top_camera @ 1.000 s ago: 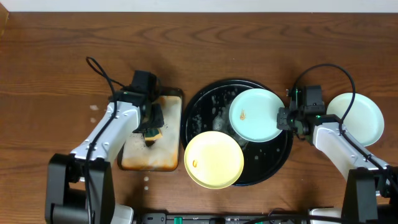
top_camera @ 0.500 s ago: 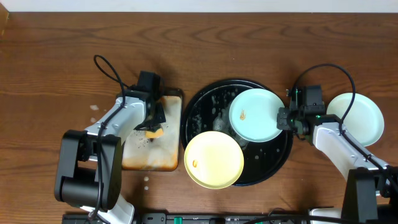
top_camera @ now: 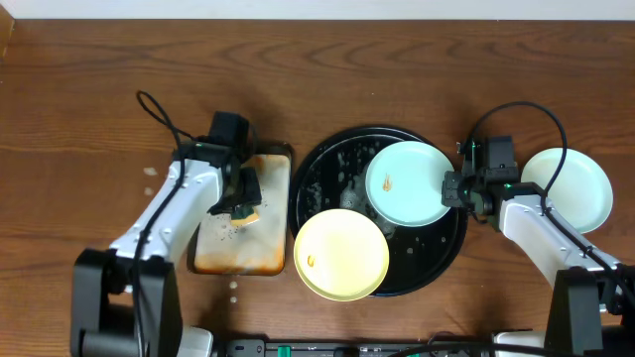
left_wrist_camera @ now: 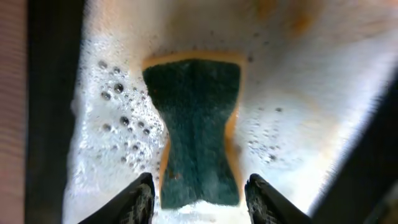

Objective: Clean dirty plates on tray and stack at the side
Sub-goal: 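Dip the sponge into the soapy tray with the left gripper, then scrub the held mint plate surface with the sponge in the left gripper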

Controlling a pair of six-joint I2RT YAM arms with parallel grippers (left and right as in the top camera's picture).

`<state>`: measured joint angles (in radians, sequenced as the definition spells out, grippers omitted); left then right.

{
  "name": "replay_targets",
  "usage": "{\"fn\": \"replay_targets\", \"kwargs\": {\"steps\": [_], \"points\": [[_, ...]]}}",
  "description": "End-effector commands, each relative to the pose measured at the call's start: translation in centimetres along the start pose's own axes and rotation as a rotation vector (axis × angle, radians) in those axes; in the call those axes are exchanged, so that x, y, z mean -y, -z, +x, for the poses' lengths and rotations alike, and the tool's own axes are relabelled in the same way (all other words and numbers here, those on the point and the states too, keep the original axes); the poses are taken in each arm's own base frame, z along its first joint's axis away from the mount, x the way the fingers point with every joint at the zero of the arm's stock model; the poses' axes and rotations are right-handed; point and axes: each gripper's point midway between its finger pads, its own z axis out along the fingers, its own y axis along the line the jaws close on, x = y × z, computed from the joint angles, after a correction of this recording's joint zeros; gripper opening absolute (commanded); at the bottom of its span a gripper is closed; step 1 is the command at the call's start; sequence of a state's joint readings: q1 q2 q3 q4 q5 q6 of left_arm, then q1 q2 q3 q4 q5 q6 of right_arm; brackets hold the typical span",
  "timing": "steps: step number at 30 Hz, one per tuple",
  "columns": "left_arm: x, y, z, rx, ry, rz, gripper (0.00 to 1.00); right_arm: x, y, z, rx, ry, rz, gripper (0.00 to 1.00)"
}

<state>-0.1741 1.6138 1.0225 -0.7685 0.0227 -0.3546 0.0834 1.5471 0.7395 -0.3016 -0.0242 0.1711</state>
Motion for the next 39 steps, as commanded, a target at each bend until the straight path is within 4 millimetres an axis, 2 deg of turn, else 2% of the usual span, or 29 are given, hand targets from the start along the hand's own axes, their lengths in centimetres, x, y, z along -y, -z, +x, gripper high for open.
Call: {"fn": "replay_targets", "kwargs": {"steps": [1,9,11,15,16,18,20,25,28,33,36,39], "points": [[0.0,0.0,0.2,-0.01,-0.003,0.0,0.49,0.1,0.1,-0.1,0.005,0.01,0.014,0.01],[-1.1,-4.3,1.3,-0.06,-0.008,-0.068,0.5,0.2,0.1,0.0,0.001,0.01,0.014,0.01],[-1.2,-5.0,1.6,-0.081,-0.008,-0.076,0.43,0.2,0.1,0.1,-0.001,0.01,0.015,0.01],[-1.1,-5.5,2.0,-0.104,-0.008,-0.074,0.12,0.2,0.1,0.0,0.0,0.01,0.015,0.01],[-1.0,-5.5,2.0,-0.106,-0.009,-0.067,0.08,0.2,0.1,0.0,0.0,0.01,0.015,0.01],[-0.8,-5.2,1.8,-0.099,-0.009,-0.056,0.08,0.2,0.1,0.1,-0.001,0.01,0.015,0.01],[-0.5,-4.5,1.1,-0.08,-0.019,-0.047,0.07,0.2,0.1,0.1,-0.001,0.01,0.015,0.01],[0.6,-0.9,-1.3,-0.001,-0.036,-0.004,0.07,0.2,0.1,0.0,0.002,0.01,0.014,0.01],[2.5,1.5,-2.6,0.051,-0.097,0.078,0.07,0.2,0.1,0.0,0.002,0.01,0.014,0.01],[7.5,5.8,-4.1,0.126,-0.225,0.204,0.07,0.2,0.1,0.0,0.002,0.01,0.015,0.01],[11.9,8.7,-4.6,0.208,-0.318,0.266,0.07,0.2,0.1,0.0,0.002,0.01,0.014,0.01],[16.4,10.4,-4.0,0.283,-0.411,0.336,0.07,0.2,0.1,0.0,0.002,0.01,0.014,0.01]]}}
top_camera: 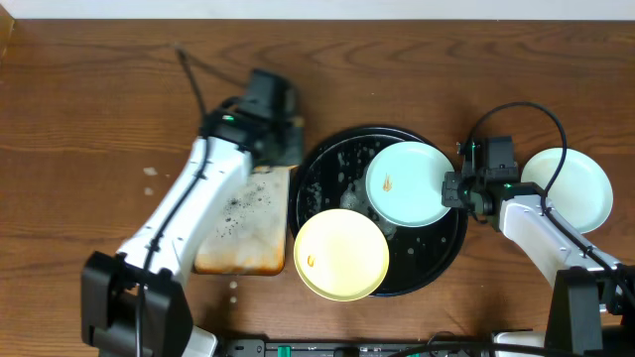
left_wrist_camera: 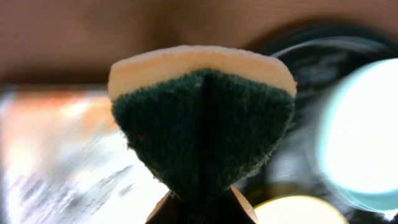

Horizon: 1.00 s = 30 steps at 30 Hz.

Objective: Clean dirty plates on tray and stack at the side
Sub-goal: 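Scrub the held mint plate surface with the sponge in the left gripper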

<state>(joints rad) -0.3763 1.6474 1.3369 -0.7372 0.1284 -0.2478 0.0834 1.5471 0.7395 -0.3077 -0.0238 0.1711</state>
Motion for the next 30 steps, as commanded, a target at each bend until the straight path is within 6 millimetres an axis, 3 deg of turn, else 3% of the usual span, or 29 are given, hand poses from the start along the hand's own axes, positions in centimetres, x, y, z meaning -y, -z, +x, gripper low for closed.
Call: {"fn": "replay_targets", "kwargs": {"steps": [1,5,8,14,16,25,30], "points": [[5.6,1.0,-0.6,0.064,-0.117,0.098,0.07,0.1,0.1,-0.2,0.008,0.01,0.013,0.01],[9.9,-1.1,0.4,0.056,-0.152,0.15,0.07,0.1,0.1,-0.2,0.008,0.011,0.013,0.01],[11.8,-3.6,1.2,0.03,-0.142,0.172,0.07,0.1,0.1,-0.2,0.008,0.01,0.013,0.01],[18.1,-7.3,3.2,-0.057,-0.119,0.419,0.07,0.1,0.1,-0.2,0.008,0.011,0.012,0.01],[19.3,-8.3,3.9,-0.081,-0.119,0.456,0.08,0.1,0.1,-0.2,0.008,0.011,0.013,0.01],[21.5,-11.6,8.1,-0.2,-0.112,0.477,0.08,0.0,0.1,-0.1,0.007,0.011,0.009,0.01],[19.4,-14.1,9.0,-0.245,0.025,0.36,0.08,-0.1,0.1,-0.1,0.003,0.012,0.004,0.01]]}}
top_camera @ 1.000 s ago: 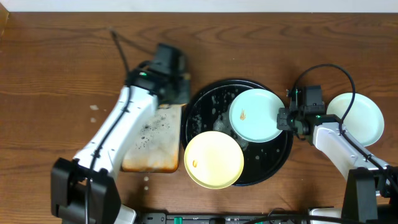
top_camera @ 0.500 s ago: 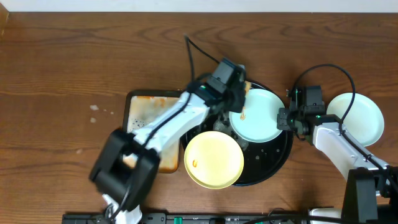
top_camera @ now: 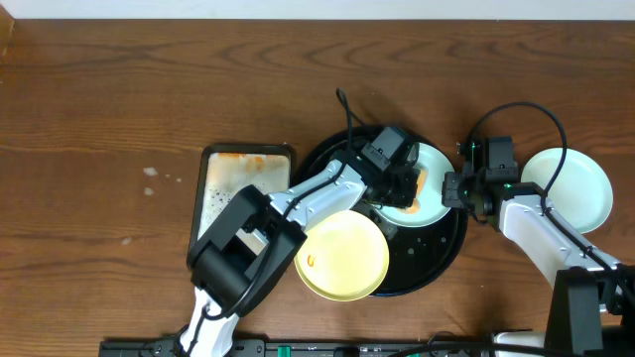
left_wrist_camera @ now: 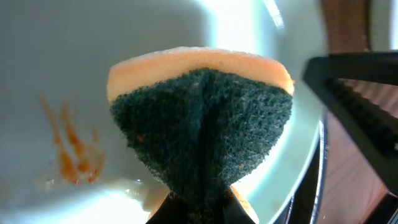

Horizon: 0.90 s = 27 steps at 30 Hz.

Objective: Clean dirty plates on tray and stack at the side
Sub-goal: 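Scrub the held mint plate surface with the sponge in the left gripper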

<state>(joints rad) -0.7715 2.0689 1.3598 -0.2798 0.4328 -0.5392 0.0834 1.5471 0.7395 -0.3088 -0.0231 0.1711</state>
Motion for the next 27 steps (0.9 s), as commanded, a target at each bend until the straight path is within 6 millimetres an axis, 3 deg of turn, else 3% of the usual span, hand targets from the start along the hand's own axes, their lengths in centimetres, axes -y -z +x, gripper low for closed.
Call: {"fn": "replay_targets", "kwargs": {"steps": [1,8,11,15,18,27], "points": [[-2.1,-0.9,-0.4,0.008,0.118,-0.06,0.08,-0.1,0.1,-0.1,0.004,0.012,0.004,0.01],[-6.8,-1.5,-1.0,0.014,0.202,-0.164,0.08,0.0,0.1,0.2,-0.008,0.012,0.006,0.01],[-10.2,-0.6,-1.0,0.025,0.237,-0.286,0.08,-0.1,0.1,0.4,-0.015,0.015,0.006,0.01],[-12.0,0.9,-1.7,0.042,0.264,-0.377,0.08,-0.1,0.1,0.5,-0.019,0.016,0.006,0.01],[-12.4,1.8,-2.1,0.046,0.263,-0.437,0.08,-0.1,0.1,0.5,-0.02,0.016,0.006,0.01],[-8.9,4.5,-4.1,0.043,0.193,-0.472,0.08,-0.1,0.1,0.7,-0.027,0.016,0.008,0.01]]}}
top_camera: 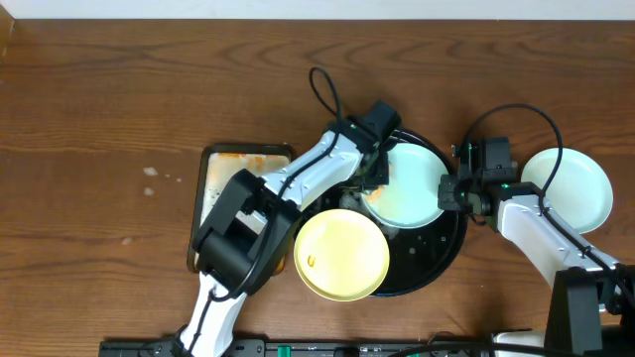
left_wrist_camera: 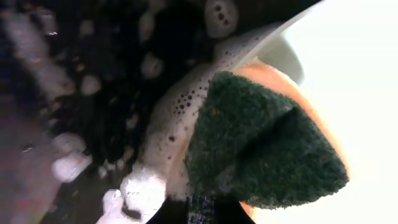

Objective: Clean dirty plates on tray and stack at the side
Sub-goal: 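Scrub the held mint plate surface with the sponge in the left gripper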

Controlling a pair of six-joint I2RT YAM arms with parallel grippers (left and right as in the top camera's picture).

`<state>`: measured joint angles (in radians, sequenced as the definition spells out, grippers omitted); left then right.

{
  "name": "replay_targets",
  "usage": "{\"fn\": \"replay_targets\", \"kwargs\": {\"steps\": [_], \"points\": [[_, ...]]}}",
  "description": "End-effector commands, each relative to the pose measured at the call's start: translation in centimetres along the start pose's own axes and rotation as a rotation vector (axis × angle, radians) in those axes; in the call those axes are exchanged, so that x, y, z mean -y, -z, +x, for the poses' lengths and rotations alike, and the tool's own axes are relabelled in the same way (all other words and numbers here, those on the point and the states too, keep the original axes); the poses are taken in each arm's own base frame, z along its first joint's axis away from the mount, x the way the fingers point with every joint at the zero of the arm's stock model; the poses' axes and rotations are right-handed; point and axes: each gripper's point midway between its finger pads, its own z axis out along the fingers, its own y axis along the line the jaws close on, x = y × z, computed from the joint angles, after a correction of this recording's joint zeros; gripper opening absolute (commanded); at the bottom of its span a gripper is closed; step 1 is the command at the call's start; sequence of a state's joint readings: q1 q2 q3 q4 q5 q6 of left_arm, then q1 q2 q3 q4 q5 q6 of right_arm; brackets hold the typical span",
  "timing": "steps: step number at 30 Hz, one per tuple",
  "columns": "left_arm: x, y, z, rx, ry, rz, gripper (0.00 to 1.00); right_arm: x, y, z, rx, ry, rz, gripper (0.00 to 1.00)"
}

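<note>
A pale green plate (top_camera: 415, 193) lies in the round black tray (top_camera: 322, 174), its near side resting on other things. My left gripper (top_camera: 378, 175) is shut on a green and orange sponge (left_wrist_camera: 267, 149), pressed on the plate's left rim (left_wrist_camera: 249, 46) amid foam. My right gripper (top_camera: 446, 191) is shut on the plate's right rim. A yellow plate (top_camera: 341, 255) with a small orange stain overlaps the tray's front left.
A rectangular soapy tray (top_camera: 213, 183) with orange residue sits left of the black tray, partly under my left arm. A clean pale plate (top_camera: 575, 188) lies on the table at the far right. Foam blobs (left_wrist_camera: 68, 168) dot the black tray.
My left gripper has moved with the sponge from the middle right of the pale green plate to its left rim. The orange stain no longer shows. The right gripper has held still.
My left gripper stood open over the sponge in the soapy tray. Then it held the sponge lifted near the black tray. Then the sponge was on the stained green plate, and now it is at the plate's left rim. The right gripper held the plate's rim throughout.
</note>
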<state>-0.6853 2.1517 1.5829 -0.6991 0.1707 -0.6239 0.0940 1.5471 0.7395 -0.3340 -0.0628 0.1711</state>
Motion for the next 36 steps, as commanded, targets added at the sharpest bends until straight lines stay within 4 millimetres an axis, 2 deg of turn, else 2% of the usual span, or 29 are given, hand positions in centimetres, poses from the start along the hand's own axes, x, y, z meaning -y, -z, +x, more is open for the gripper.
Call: {"fn": "replay_targets", "kwargs": {"steps": [1,8,12,16,19,21,27,31,33,36], "points": [[-0.5,1.3,-2.4,0.085,-0.025,-0.076,0.08,0.8,0.1,0.0,0.004,0.007,0.047,0.01],[0.3,2.5,-1.3,0.046,-0.014,-0.083,0.08,0.8,0.1,0.0,0.003,0.007,0.047,0.01],[2.7,2.4,-1.3,0.041,-0.028,0.018,0.08,0.8,0.1,0.0,0.002,0.007,0.048,0.01],[3.1,2.3,-0.8,0.046,-0.05,0.001,0.08,0.9,0.1,0.1,-0.002,0.007,0.048,0.01],[1.8,2.6,-0.8,0.063,-0.049,-0.064,0.08,0.9,0.1,0.1,0.0,0.008,0.048,0.01],[0.6,3.8,-1.3,0.089,-0.049,-0.11,0.08,0.8,0.1,-0.3,0.014,0.043,0.046,0.01],[-2.2,9.5,-2.9,0.178,-0.033,-0.164,0.08,0.4,1.0,-2.1,0.061,0.105,0.04,0.01],[-5.8,12.8,-3.0,0.179,0.004,-0.227,0.1,-0.2,2.7,-4.0,0.131,0.147,0.037,0.01],[-7.5,13.8,-2.8,0.155,0.001,-0.253,0.14,-1.1,4.0,-4.9,0.178,0.173,0.028,0.01],[-11.1,14.8,-2.3,0.108,0.047,-0.334,0.15,-1.8,6.1,-5.9,0.248,0.204,0.061,0.01]]}}
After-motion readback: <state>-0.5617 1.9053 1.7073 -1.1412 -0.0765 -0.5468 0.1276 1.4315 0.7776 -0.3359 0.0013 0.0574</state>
